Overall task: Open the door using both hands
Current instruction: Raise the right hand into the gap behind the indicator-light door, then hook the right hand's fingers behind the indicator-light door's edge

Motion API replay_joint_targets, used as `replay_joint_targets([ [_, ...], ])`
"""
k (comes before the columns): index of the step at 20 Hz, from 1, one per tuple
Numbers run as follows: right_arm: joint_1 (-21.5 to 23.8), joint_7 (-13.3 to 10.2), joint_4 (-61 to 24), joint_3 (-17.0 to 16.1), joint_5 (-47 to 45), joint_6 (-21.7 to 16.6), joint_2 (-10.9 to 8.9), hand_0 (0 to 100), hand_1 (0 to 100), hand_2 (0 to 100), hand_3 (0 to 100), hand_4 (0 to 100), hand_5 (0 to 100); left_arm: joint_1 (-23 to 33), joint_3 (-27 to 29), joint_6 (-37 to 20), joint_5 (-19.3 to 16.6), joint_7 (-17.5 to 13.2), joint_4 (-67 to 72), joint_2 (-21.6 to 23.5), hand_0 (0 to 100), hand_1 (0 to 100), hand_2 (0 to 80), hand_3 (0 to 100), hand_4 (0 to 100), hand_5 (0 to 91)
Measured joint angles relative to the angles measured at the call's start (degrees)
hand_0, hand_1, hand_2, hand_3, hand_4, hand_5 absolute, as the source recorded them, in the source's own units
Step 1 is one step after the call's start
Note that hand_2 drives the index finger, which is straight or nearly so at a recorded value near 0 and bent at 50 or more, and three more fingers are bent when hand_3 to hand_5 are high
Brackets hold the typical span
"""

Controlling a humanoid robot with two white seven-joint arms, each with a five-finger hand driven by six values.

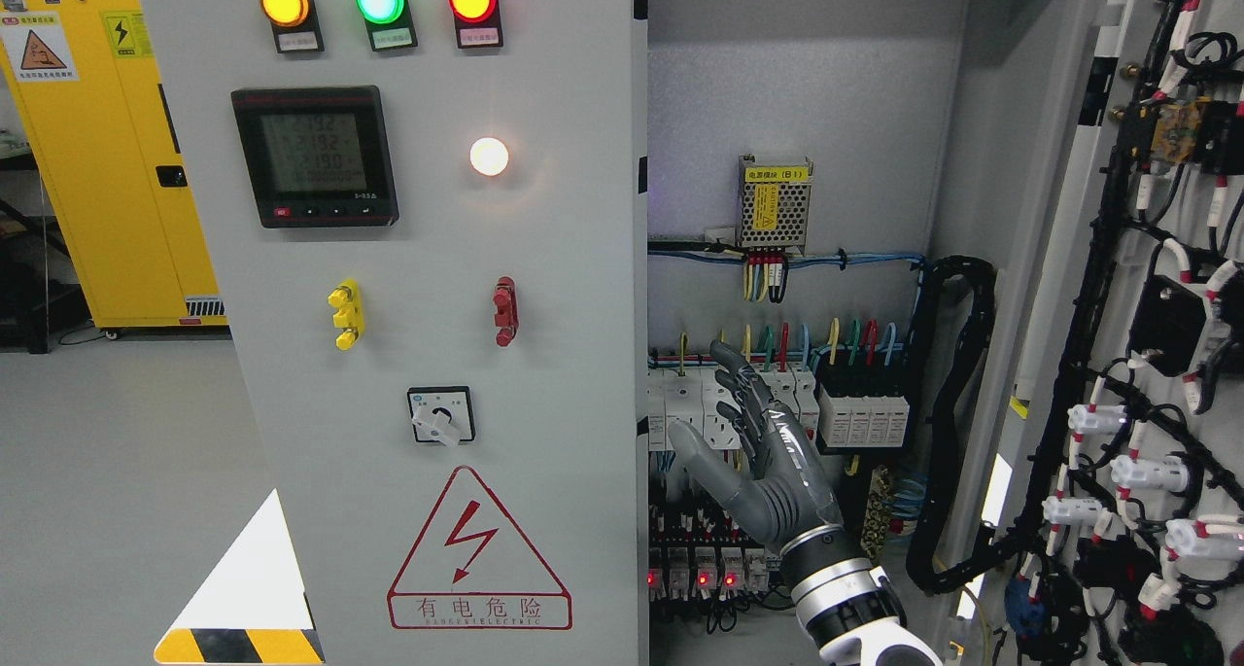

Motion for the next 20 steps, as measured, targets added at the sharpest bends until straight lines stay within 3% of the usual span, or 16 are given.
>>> replay_joint_targets([
  [10, -5.1, 0.4, 4.4, 0.0, -1.9, 0.1, 0.56, 0, 50, 4, 0, 0, 0, 0.0, 0.1, 0.0, 0.4, -0.2, 0.0, 0.2, 12, 56, 0.0, 0, 0, 0.0],
  [20, -8.2, 3.9, 6.7, 0.1, -4.9, 1.4, 0.82, 0, 50, 4, 0, 0, 0, 0.0, 0.2, -0.1, 0.7, -0.2, 0.0, 0.2, 12, 56, 0.0, 0, 0, 0.0],
])
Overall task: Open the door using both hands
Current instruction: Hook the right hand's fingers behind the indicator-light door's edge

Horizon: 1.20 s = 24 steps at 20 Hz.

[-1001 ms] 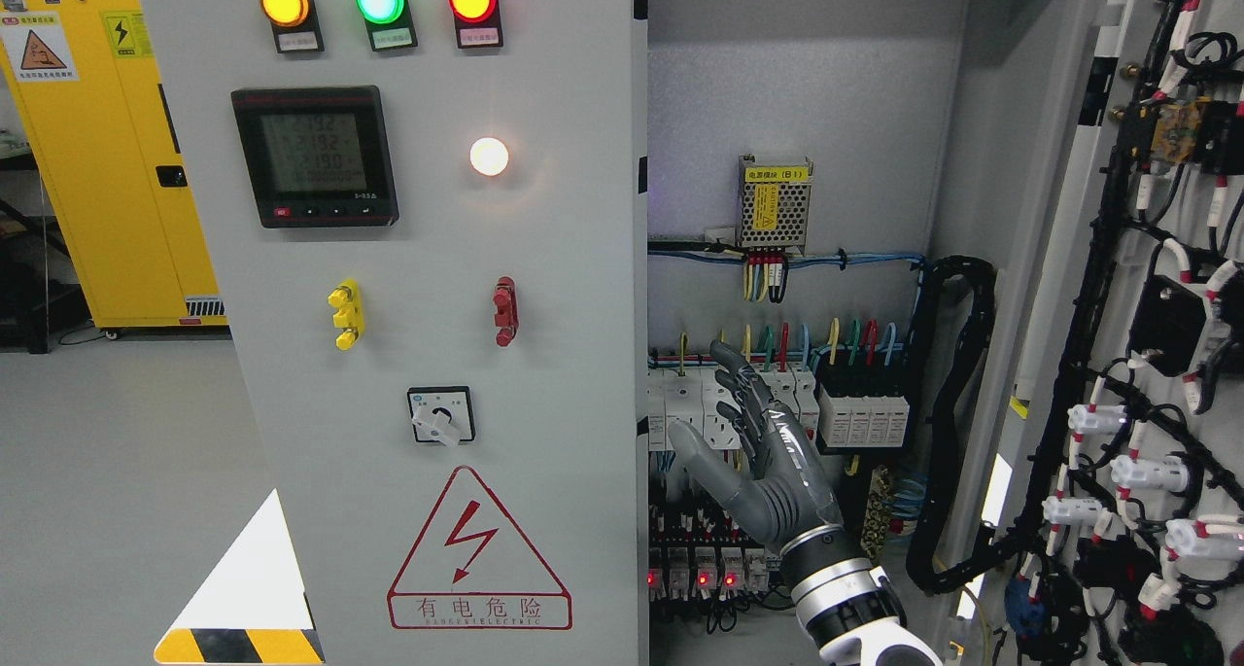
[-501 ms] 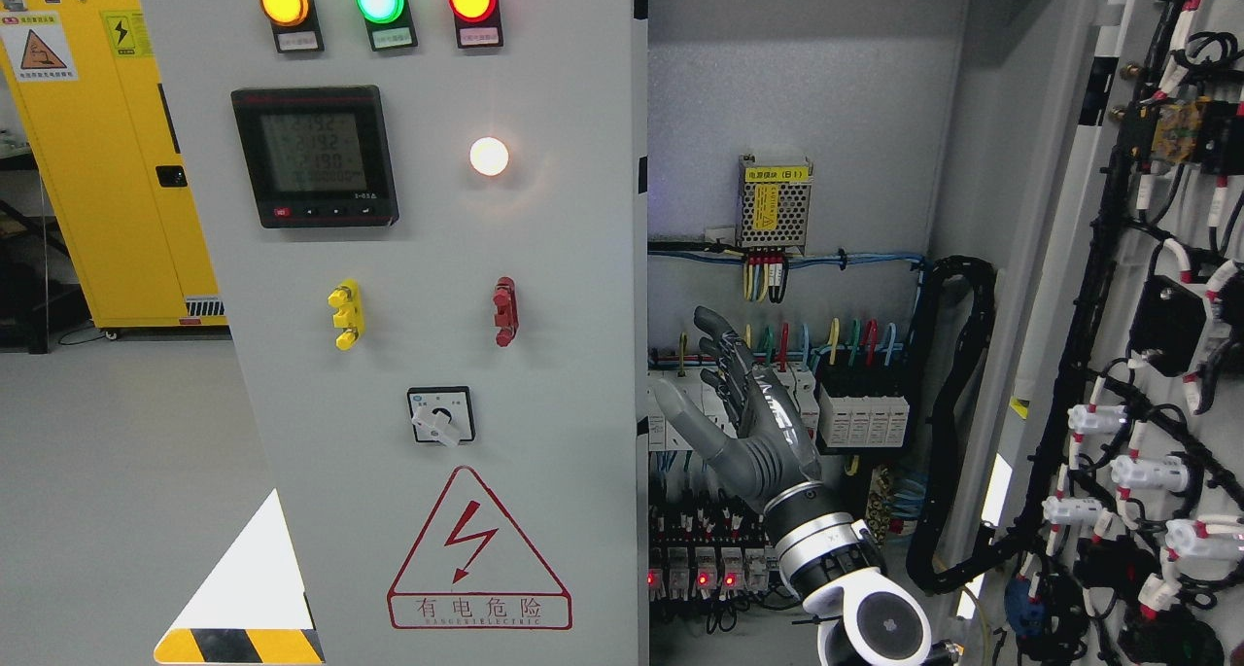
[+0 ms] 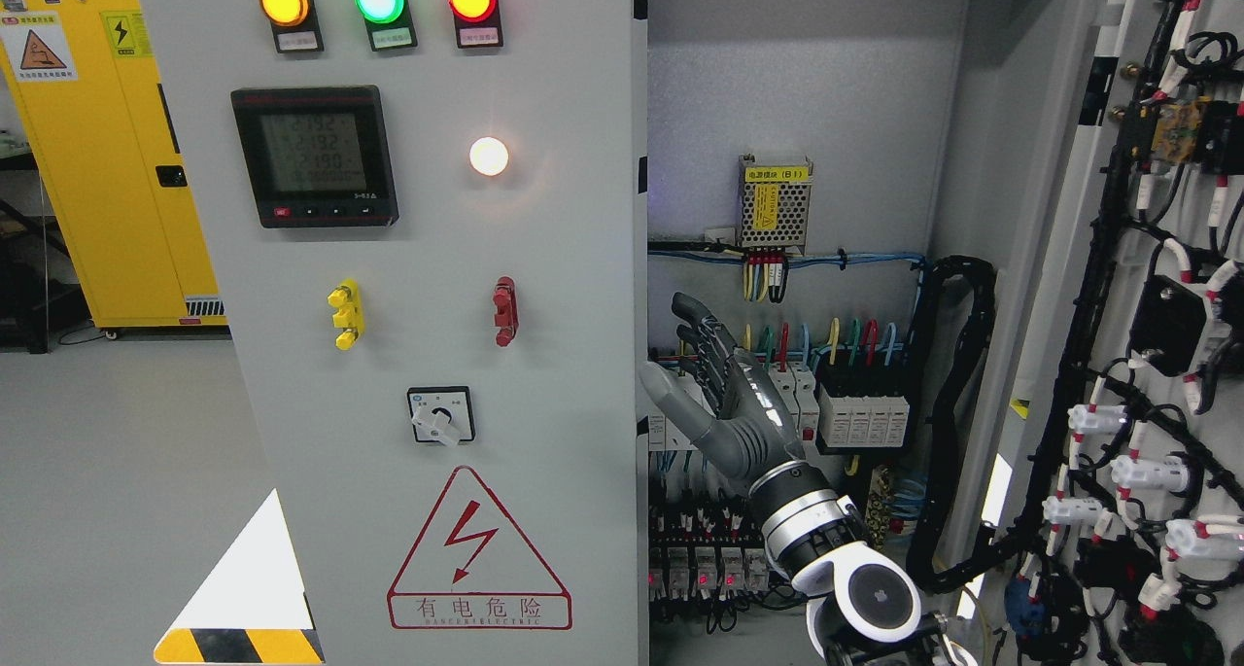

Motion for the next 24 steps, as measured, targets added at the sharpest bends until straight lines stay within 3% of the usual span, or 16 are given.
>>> replay_joint_targets([
  [4, -0.8, 2.2, 0.9, -0.5, -0.4, 0.3, 0.06, 0, 50, 4, 0, 0, 0, 0.0, 0.0, 0.1, 0.1, 0.0, 0.0, 0.0, 12, 56, 0.0, 0, 0, 0.0],
  [12, -1.5, 3.6, 2.6, -2.0, -5.1, 2.2, 0.13, 0, 50, 4, 0, 0, 0, 0.0, 0.0, 0.1, 0.1, 0.0, 0.0, -0.2, 12, 56, 0.0, 0, 0, 0.0],
  [20, -2.6, 8.2, 4.1, -3.4, -7.9, 3.2, 0.16, 0, 50, 4, 0, 0, 0, 0.0, 0.0, 0.2, 0.1, 0.0, 0.0, -0.3, 12, 56, 0.0, 0, 0, 0.0],
  [24, -3.2, 12.5, 5.1, -4.3, -8.3, 3.3, 0.18, 0, 50, 4, 0, 0, 0, 0.0, 0.0, 0.5, 0.1, 0.0, 0.0, -0.4, 12, 56, 0.0, 0, 0, 0.0],
])
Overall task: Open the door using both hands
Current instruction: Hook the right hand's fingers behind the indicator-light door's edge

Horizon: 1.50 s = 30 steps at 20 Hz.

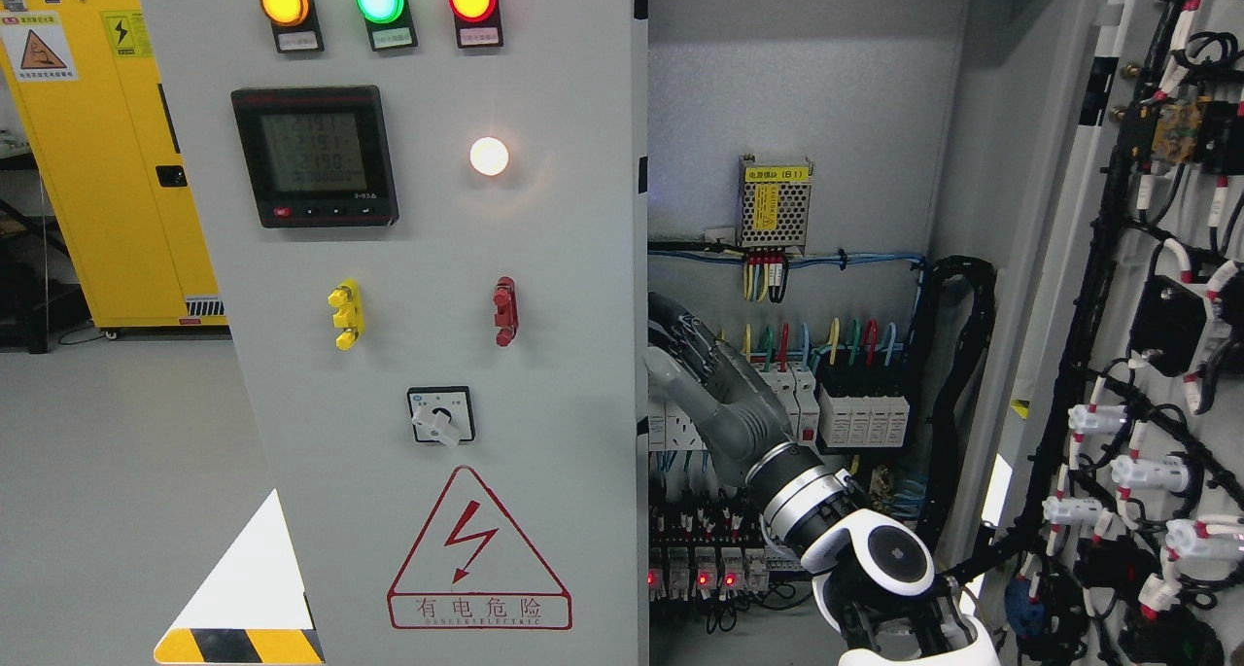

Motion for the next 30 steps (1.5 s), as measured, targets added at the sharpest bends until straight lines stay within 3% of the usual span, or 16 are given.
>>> replay_joint_targets([
  [4, -0.7, 3.5, 1.2, -1.0, -0.3, 0.0, 0.01, 0, 50, 4, 0, 0, 0, 0.0, 0.0, -0.2, 0.0, 0.0, 0.0, 0.0, 12, 56, 0.0, 0, 0, 0.0],
  [12, -1.8, 5.4, 3.2, -2.4, -2.0, 0.3, 0.02, 0, 50, 4, 0, 0, 0, 0.0, -0.1, -0.3, -0.1, 0.0, 0.0, 0.0, 12, 56, 0.0, 0, 0, 0.0],
  [17, -2.3, 8.9, 4.2, -3.0, -3.6, 1.2, 0.02, 0, 50, 4, 0, 0, 0, 0.0, -0.1, -0.4, -0.2, 0.0, 0.0, 0.0, 12, 56, 0.0, 0, 0, 0.0],
  [21, -2.5, 10.1, 5.0, -3.7, -4.2, 1.3, -0.02, 0, 50, 4, 0, 0, 0, 0.0, -0.1, -0.4, -0.3, 0.0, 0.0, 0.0, 12, 56, 0.0, 0, 0, 0.0],
  [25, -2.9, 14.2, 5.6, -4.5, -4.5, 1.4, -0.03, 0, 50, 4, 0, 0, 0, 0.0, -0.1, -0.4, -0.4, 0.0, 0.0, 0.0, 12, 56, 0.0, 0, 0, 0.0],
  [30, -3.5, 16.0, 6.3, -5.1, -4.6, 1.6, -0.03, 0, 50, 4, 0, 0, 0, 0.0, -0.1, -0.4, -0.5, 0.0, 0.0, 0.0, 12, 56, 0.0, 0, 0, 0.0],
])
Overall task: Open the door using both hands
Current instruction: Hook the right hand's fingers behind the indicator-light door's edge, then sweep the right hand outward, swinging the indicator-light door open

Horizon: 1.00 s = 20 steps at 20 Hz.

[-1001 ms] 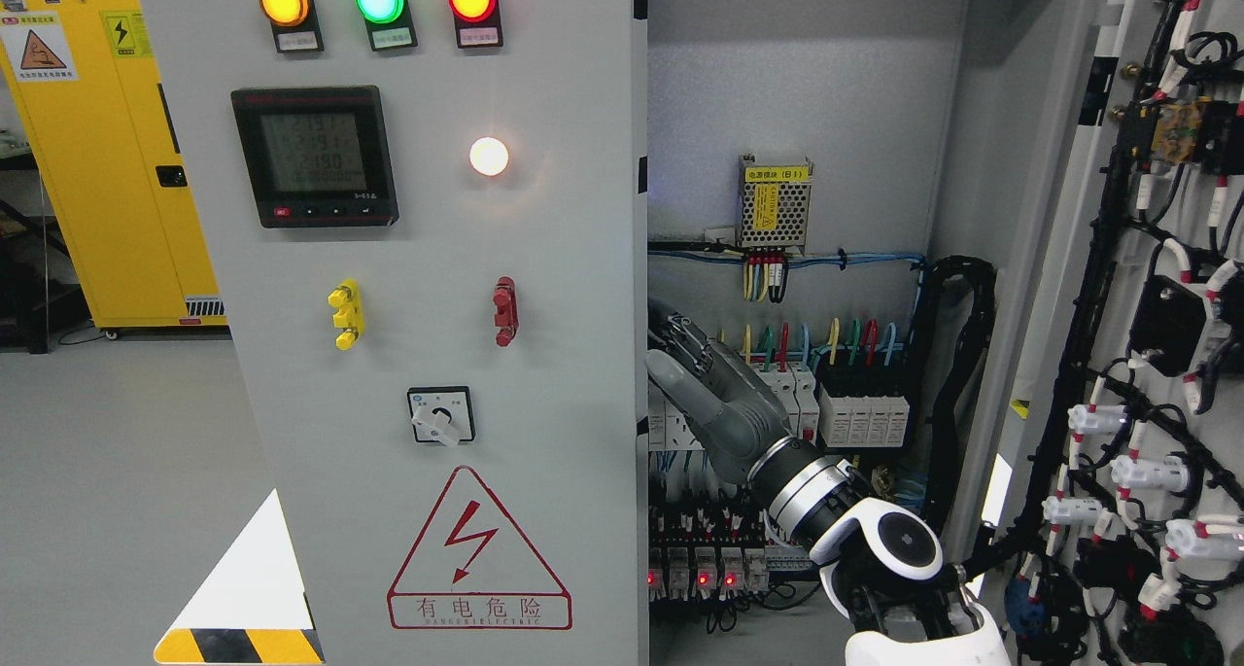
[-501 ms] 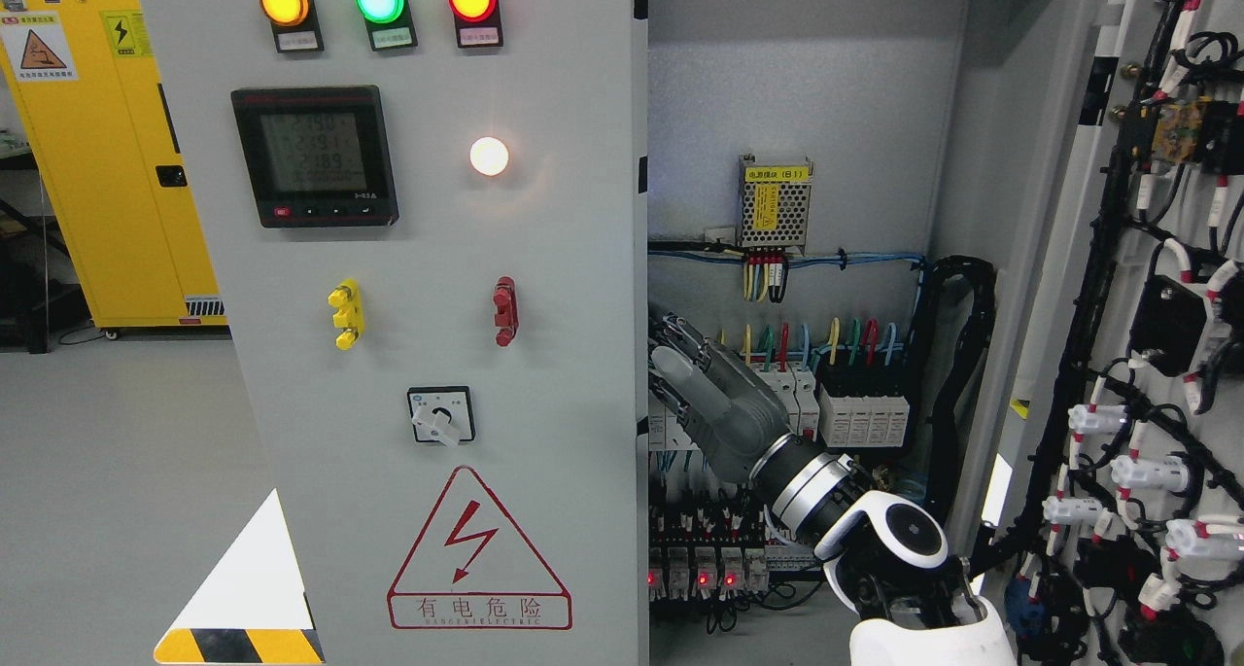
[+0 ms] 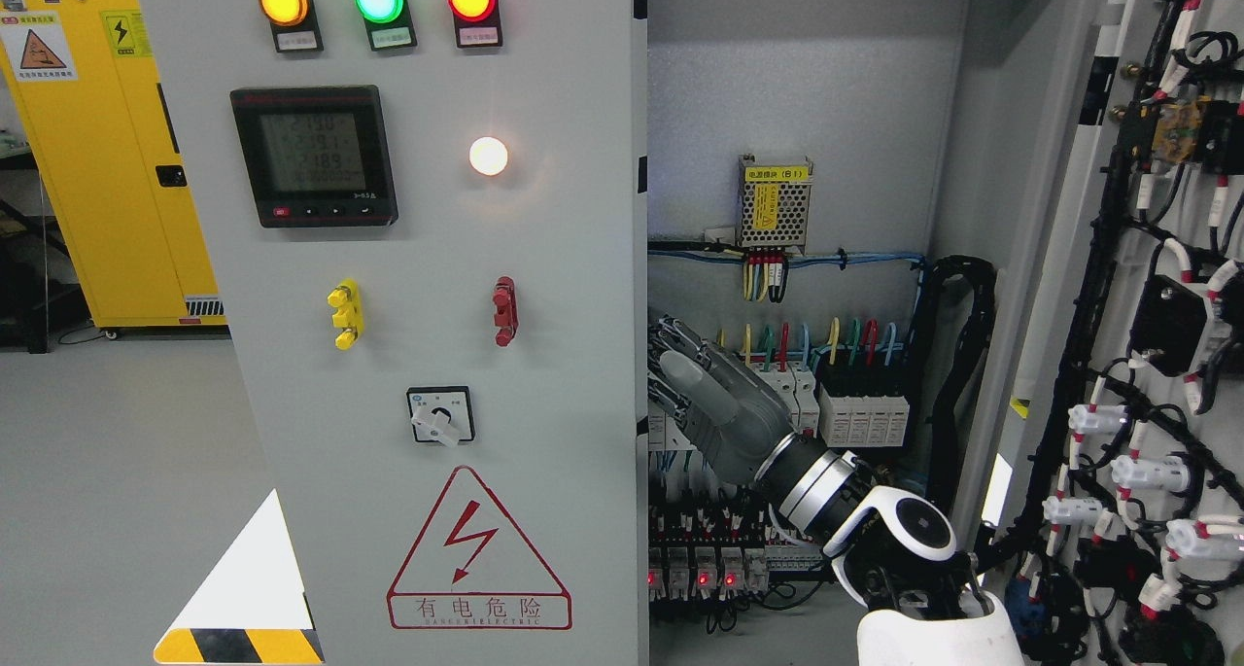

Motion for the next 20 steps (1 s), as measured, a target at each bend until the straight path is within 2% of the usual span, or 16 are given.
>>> replay_joint_targets([
  [9, -0.6, 4.4, 0.6, -0.7, -0.4, 2.5, 0.00, 0, 50, 4, 0, 0, 0, 0.0, 0.0, 0.0, 0.0, 0.0, 0.0, 0.0, 12, 56, 0.0, 0, 0, 0.0],
  [11, -0.7, 6.0, 0.7, -0.7, -0.5, 2.9, 0.06, 0, 50, 4, 0, 0, 0, 0.0, 0.0, 0.0, 0.0, 0.0, 0.0, 0.0, 12, 56, 0.0, 0, 0, 0.0],
  [20, -1.0, 5.0, 0.5, -1.0, -1.5, 2.9, 0.05, 0, 50, 4, 0, 0, 0, 0.0, 0.0, 0.0, 0.0, 0.0, 0.0, -0.1, 12, 56, 0.0, 0, 0, 0.0],
])
